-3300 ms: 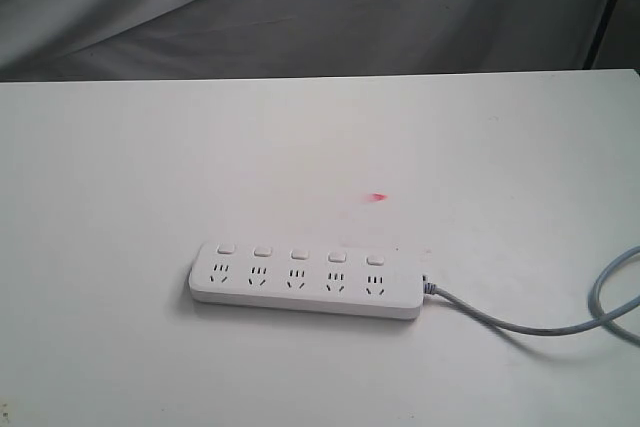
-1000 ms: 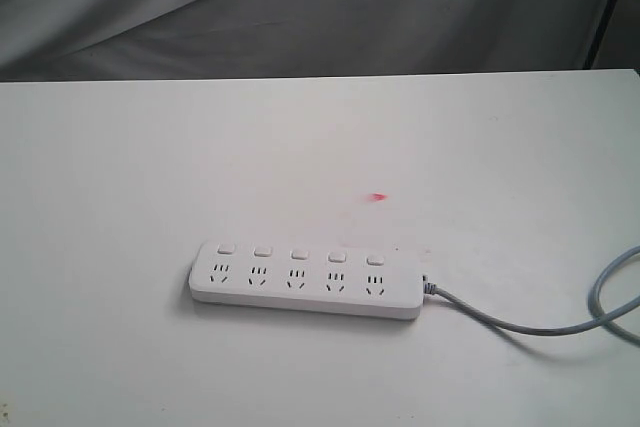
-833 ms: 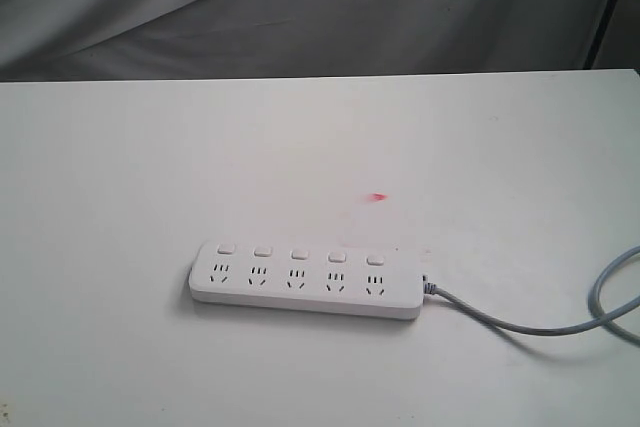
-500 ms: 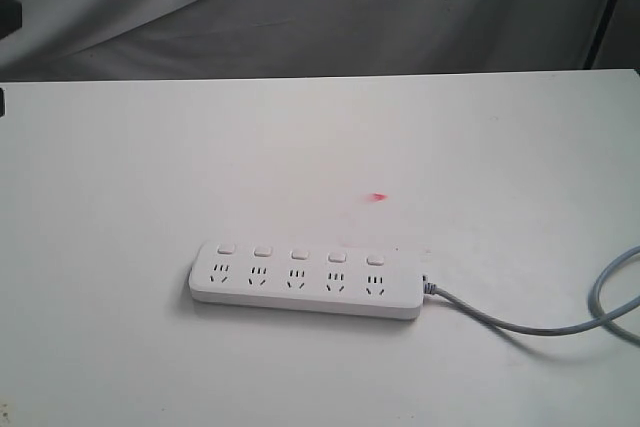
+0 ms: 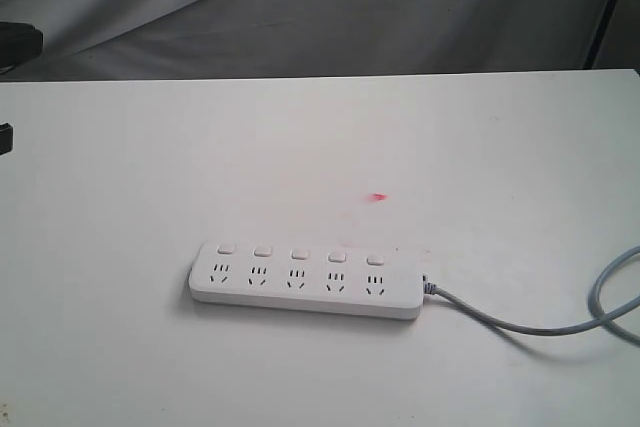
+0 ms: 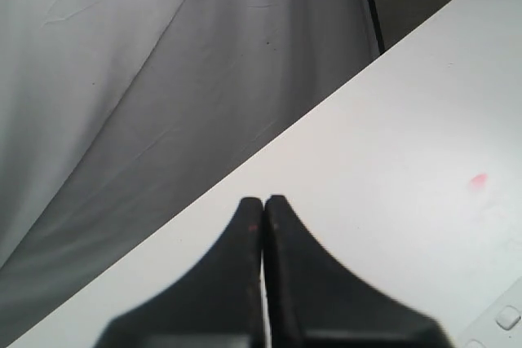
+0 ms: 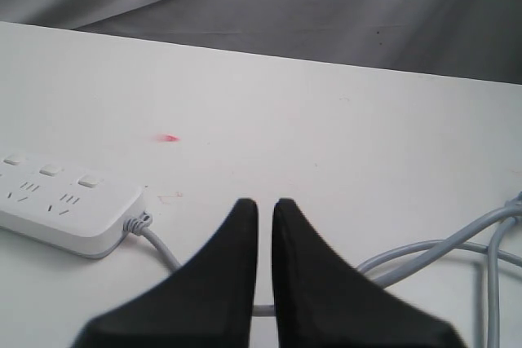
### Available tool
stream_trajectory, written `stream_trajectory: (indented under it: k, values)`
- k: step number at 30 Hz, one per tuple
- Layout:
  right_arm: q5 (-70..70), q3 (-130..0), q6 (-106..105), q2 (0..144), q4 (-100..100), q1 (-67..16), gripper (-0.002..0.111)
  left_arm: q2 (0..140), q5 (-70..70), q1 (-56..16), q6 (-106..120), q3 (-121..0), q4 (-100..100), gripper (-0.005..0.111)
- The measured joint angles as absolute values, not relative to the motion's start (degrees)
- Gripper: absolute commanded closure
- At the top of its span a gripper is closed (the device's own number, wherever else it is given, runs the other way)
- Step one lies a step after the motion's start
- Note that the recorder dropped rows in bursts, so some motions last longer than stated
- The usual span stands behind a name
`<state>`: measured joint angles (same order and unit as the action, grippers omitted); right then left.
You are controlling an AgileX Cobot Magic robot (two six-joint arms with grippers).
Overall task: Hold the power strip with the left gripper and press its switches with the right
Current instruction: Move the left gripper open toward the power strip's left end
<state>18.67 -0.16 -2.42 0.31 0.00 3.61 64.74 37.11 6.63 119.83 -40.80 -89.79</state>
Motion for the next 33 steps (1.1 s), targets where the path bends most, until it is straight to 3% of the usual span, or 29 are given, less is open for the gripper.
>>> stream_trajectory:
  k: [5, 15, 27, 33]
  values:
    - [18.7, -0.2, -2.4, 0.3, 0.0, 3.6, 0.102, 64.7, 37.3, 6.6, 119.8, -40.8, -88.6, 0.107]
    - [18.7, -0.2, -2.4, 0.3, 0.0, 3.6, 0.102, 66.4, 38.4, 6.6, 119.9, -41.8, -67.1, 0.107]
    - [18.7, -0.2, -2.4, 0.3, 0.0, 3.6, 0.102, 79.4, 45.3, 6.6, 119.5, -50.8, -58.8, 0.107]
    - [18.7, -0.2, -2.4, 0.3, 0.0, 3.6, 0.102, 88.8, 57.2, 6.6, 117.3, -58.2, -49.1, 0.107]
